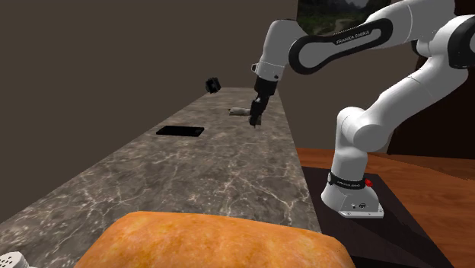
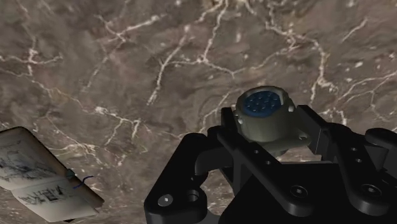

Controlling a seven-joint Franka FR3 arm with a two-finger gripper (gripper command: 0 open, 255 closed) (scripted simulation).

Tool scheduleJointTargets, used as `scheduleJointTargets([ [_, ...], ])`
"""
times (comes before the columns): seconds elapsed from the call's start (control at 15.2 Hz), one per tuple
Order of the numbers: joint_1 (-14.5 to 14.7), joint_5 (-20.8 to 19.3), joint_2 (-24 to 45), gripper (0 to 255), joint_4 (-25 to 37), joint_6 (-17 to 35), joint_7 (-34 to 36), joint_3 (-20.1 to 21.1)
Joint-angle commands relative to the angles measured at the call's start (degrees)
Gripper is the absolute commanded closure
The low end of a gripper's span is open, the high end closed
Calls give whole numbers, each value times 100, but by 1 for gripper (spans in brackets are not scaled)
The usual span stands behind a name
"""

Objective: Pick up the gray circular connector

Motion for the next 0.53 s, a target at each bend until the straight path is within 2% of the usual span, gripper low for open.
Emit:
scheduleJointTargets([
  [0.0,-3,-5,-26,255,153,-181,-8,-10],
  [0.46,-10,-14,-42,255,541,-585,-22,-27],
])
